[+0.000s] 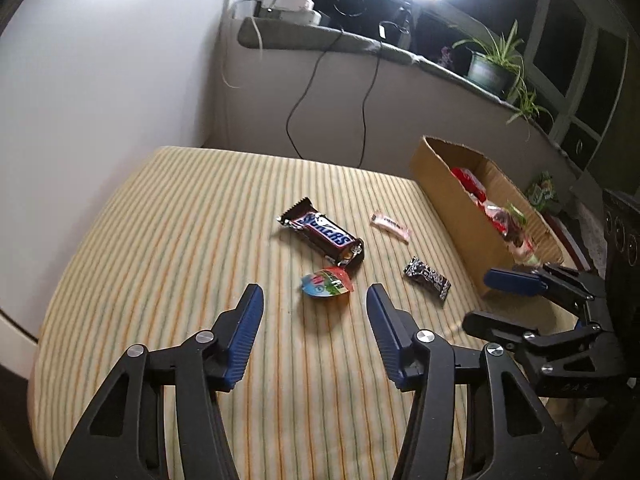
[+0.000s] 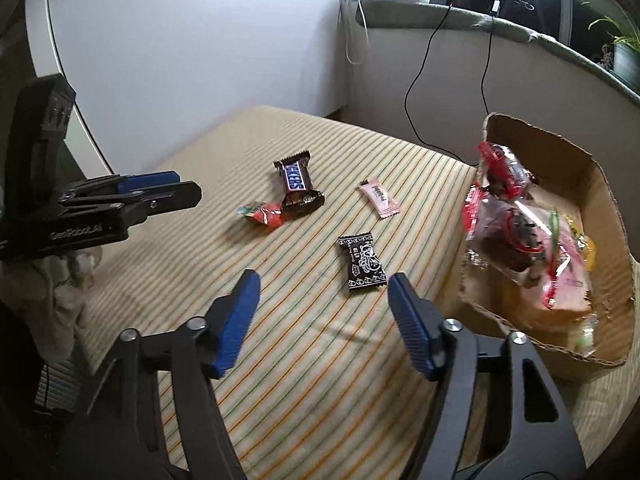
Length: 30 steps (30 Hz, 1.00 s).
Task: Organize snacks
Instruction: 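Withdraw both open tools from the box toward the candies on the bed, then grasp the round candy with the left tool while the right grasps the dark wrapped candy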
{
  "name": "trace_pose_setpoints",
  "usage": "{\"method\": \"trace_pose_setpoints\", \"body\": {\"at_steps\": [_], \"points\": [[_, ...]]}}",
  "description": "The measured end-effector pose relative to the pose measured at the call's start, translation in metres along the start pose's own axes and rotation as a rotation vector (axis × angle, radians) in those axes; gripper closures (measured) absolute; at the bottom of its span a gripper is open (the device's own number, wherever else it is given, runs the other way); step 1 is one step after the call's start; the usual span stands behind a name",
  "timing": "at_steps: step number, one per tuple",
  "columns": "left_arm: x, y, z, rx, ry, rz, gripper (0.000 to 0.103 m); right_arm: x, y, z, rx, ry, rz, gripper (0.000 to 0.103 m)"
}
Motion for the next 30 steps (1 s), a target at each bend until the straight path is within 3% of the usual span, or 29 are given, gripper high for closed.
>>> {"method": "trace_pose_setpoints", "body": {"at_steps": [13, 22, 30], "points": [[-0.044, -0.001, 0.003, -0.078, 0.033, -0.057, 0.051, -0.034, -0.011, 0.003, -0.020, 0.086, -0.020, 0.040], [-0.052, 0.000, 0.001, -0.100, 0.063, -0.067, 0.051, -0.048, -0.016, -0.006, 0.010, 0.142, -0.027, 0.043], [-0.059, 0.004, 0.004, -0.108, 0.092, -0.094, 0.064, -0.069, -0.014, 0.007, -0.036, 0.234, -0.068, 0.046]]}}
Point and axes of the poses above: each gripper's, at about its wrist camera, not at the fingertips, and x roughly against the way its jaws point, z to its right, y to its underside, the point moved 9 cm from there along -x, roughly the way its jaws point, and after that the axes turned 10 degrees about -x, right-handed, at the moved point
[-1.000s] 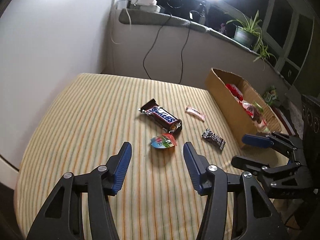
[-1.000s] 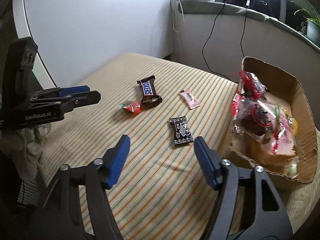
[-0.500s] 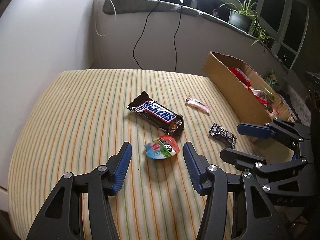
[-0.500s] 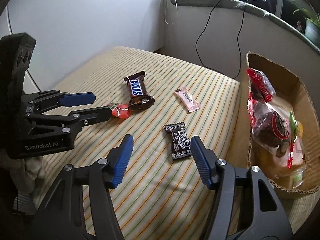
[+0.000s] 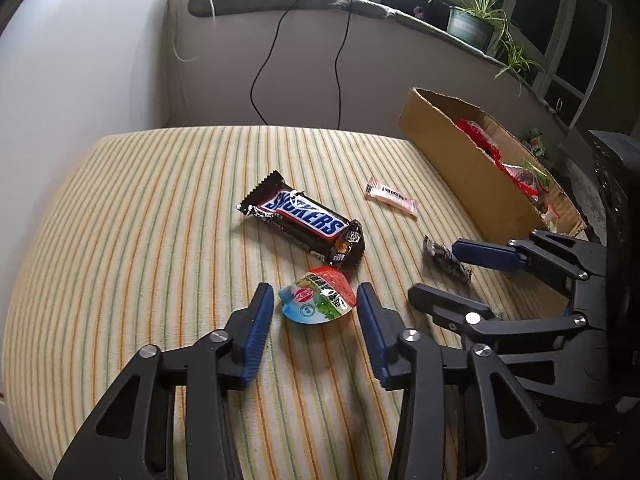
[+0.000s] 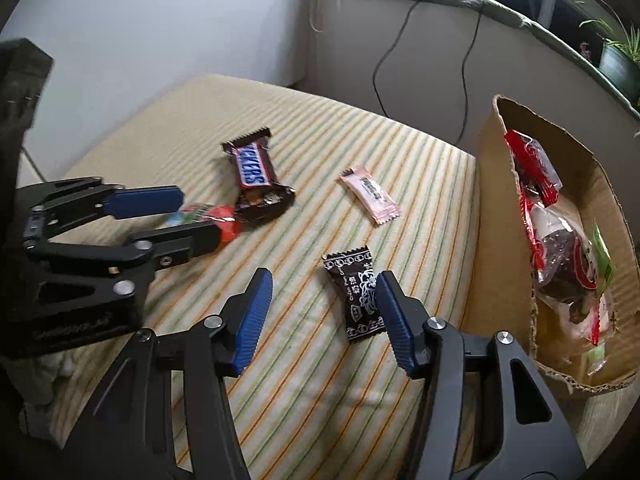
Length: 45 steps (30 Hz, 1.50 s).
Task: Organize snacks
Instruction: 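Grasp the round candy with the left tool while the right grasps the dark wrapped candy, then carry the round candy in the left tool to the box while the right carries the dark candy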
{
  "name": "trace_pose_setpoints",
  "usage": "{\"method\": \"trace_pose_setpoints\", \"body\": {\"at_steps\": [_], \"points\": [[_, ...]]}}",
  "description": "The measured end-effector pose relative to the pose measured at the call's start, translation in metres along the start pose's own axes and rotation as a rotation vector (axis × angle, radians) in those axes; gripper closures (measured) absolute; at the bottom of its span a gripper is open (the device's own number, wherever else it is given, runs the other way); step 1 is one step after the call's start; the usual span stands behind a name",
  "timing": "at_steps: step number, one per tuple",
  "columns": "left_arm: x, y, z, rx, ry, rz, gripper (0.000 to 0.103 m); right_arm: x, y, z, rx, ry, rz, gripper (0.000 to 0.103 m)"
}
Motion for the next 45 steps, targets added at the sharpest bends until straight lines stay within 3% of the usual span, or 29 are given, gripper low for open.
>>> {"method": "trace_pose_setpoints", "body": {"at_steps": [5, 7, 9, 11, 17, 31, 45], "points": [[-0.002, 0.002, -0.001, 0.000, -0.002, -0.009, 0.067, -0.004, -0.001, 0.000, -0.023, -0.010, -0.008, 0.047], [-0.002, 0.002, -0.001, 0.002, -0.002, -0.008, 0.067, -0.004, -0.002, 0.000, -0.020, -0.010, -0.003, 0.055], [-0.002, 0.001, -0.001, 0.003, -0.004, -0.007, 0.068, -0.003, -0.002, 0.003, -0.027, -0.011, 0.001, 0.074], [-0.002, 0.001, -0.001, 0.007, -0.006, -0.006, 0.068, -0.002, -0.004, 0.005, -0.042, -0.022, 0.004, 0.080], [0.005, 0.002, -0.008, 0.040, -0.007, 0.015, 0.069, -0.001, -0.004, 0.002, -0.047, -0.038, 0.014, 0.082], [0.034, -0.004, -0.007, 0.071, -0.040, 0.073, 0.069, 0.046, -0.006, -0.004, -0.092, -0.188, 0.077, 0.082], [0.046, -0.045, 0.059, -0.004, 0.016, 0.139, 0.069, 0.110, -0.013, 0.049, -0.135, -0.205, 0.186, 0.082]]}}
Point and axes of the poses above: each gripper's, at about its wrist camera, not at the fingertips, and x roughly against the way its jaws point, z to its right, y to its underside, the point moved 9 cm from there along -x, roughly the way its jaws point, and after that the axes turned 10 degrees about -x, right-handed, at the moved point
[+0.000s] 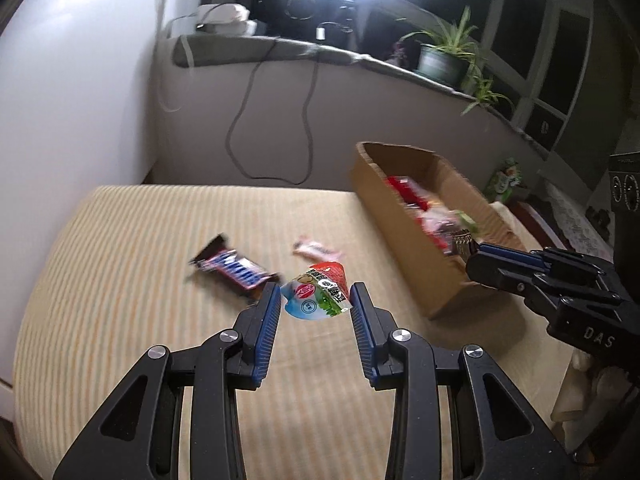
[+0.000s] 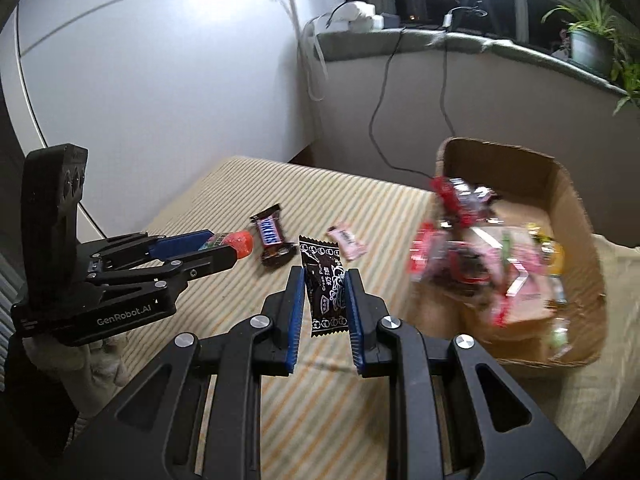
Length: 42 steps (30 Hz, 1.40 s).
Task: Organize snacks
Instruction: 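Carry the round candy in the left tool to the box while the right carries the dark candy, then open both tools over the box to drop the two candies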
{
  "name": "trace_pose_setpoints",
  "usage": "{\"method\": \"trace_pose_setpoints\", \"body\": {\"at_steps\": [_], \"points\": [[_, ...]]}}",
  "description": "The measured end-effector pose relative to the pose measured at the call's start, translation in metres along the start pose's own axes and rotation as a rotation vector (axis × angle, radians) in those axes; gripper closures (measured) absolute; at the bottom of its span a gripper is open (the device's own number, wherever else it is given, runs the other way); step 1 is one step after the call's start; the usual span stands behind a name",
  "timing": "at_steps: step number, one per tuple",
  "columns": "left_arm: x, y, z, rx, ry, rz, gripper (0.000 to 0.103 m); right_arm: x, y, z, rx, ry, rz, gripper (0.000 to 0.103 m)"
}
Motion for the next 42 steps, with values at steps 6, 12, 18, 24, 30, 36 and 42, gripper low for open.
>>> {"method": "trace_pose_setpoints", "body": {"at_steps": [6, 12, 18, 24, 30, 36, 42], "points": [[-0.008, -0.019, 0.035, -0.039, 0.041, 0.014, 0.069, 0.030, -0.007, 0.044, -0.049, 0.049, 0.039, 0.082], [-0.019, -0.036, 0.066, -0.074, 0.072, 0.020, 0.069, 0.048, -0.014, 0.088, -0.099, 0.103, 0.069, 0.082], [-0.035, -0.057, 0.094, -0.116, 0.096, 0.022, 0.069, 0.054, -0.017, 0.121, -0.126, 0.136, 0.075, 0.082], [-0.054, -0.075, 0.116, -0.151, 0.107, 0.017, 0.069, 0.050, -0.020, 0.143, -0.143, 0.145, 0.074, 0.082], [-0.073, -0.092, 0.131, -0.177, 0.111, 0.011, 0.069, 0.043, -0.023, 0.159, -0.154, 0.140, 0.069, 0.082], [-0.088, -0.098, 0.142, -0.197, 0.116, 0.000, 0.069, 0.036, -0.027, 0.169, -0.157, 0.132, 0.063, 0.082], [-0.094, -0.102, 0.149, -0.208, 0.116, -0.006, 0.069, 0.028, -0.025, 0.174, -0.160, 0.121, 0.053, 0.082]]}}
Point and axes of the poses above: each gripper's, at about its wrist camera, not at the fingertips, and x roughly against the way its jaws point, z to its right, y to its underside, the point moved 9 cm from there along -x, roughly the way its jaws point, and after that the axes turned 10 degrees about -x, right-handed, at the moved point
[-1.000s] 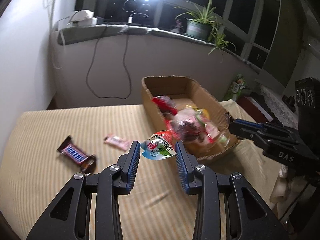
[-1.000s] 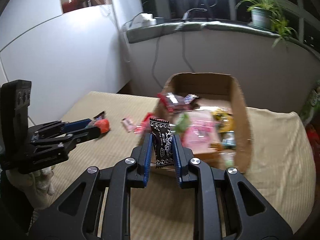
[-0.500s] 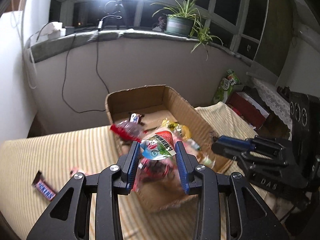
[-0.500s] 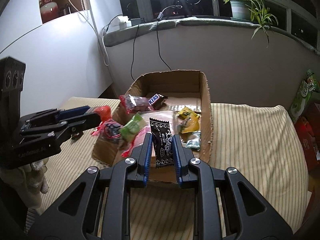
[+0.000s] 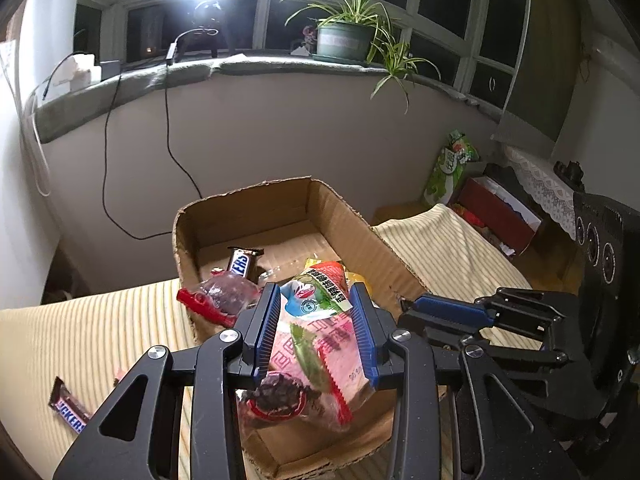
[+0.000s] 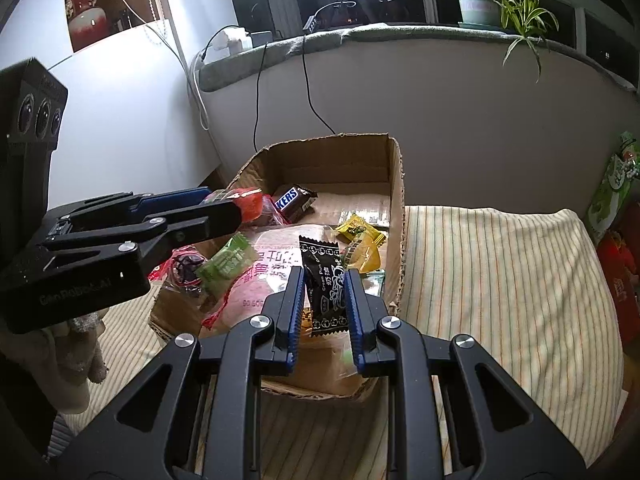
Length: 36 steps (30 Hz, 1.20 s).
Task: Organize snacks
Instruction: 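Open both tools over the box to drop the two candies, then withdraw both open tools from the box toward the Snickers bar and pink candy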
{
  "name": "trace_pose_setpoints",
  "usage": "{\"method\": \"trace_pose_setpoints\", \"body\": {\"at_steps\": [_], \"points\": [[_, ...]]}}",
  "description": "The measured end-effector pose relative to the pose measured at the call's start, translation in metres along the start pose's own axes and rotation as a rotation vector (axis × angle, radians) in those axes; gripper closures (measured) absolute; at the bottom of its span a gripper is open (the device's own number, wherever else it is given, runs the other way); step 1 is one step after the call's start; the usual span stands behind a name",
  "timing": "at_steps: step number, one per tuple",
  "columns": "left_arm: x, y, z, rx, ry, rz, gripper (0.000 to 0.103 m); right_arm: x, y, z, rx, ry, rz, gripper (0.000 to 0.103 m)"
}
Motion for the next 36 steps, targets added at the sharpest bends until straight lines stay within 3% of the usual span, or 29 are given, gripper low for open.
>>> {"method": "trace_pose_setpoints", "body": {"at_steps": [18, 20, 22, 24, 26, 30, 36], "points": [[-0.003, 0.000, 0.000, -0.008, -0.011, -0.009, 0.065, -0.002, 0.003, 0.003, -0.003, 0.006, -0.018, 0.082], [-0.002, -0.001, -0.001, -0.005, -0.014, -0.006, 0.060, -0.001, 0.004, 0.004, -0.005, 0.008, -0.017, 0.082], [-0.001, -0.001, -0.001, -0.004, -0.016, -0.001, 0.056, 0.000, 0.004, 0.004, -0.008, 0.009, -0.014, 0.076], [0.001, -0.002, -0.002, -0.004, -0.019, 0.003, 0.053, 0.003, 0.003, 0.006, -0.011, 0.014, -0.003, 0.056], [0.003, -0.003, -0.003, -0.001, -0.020, 0.008, 0.052, 0.007, 0.003, 0.006, -0.010, 0.022, 0.009, 0.047], [0.008, -0.004, -0.002, 0.000, -0.021, 0.016, 0.052, 0.011, 0.002, 0.005, -0.002, 0.025, 0.011, 0.039], [0.020, -0.004, -0.004, 0.003, -0.028, 0.032, 0.052, 0.014, 0.005, 0.002, -0.023, 0.014, 0.010, 0.038]]}}
Point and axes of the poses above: each gripper's, at about its wrist camera, not at the fingertips, and x roughly against the way its jaws point, z to its right, y to its underside, the point moved 9 cm from there along -x, roughly the way its jaws point, and after that the axes turned 10 degrees about -x, right-handed, at the moved point
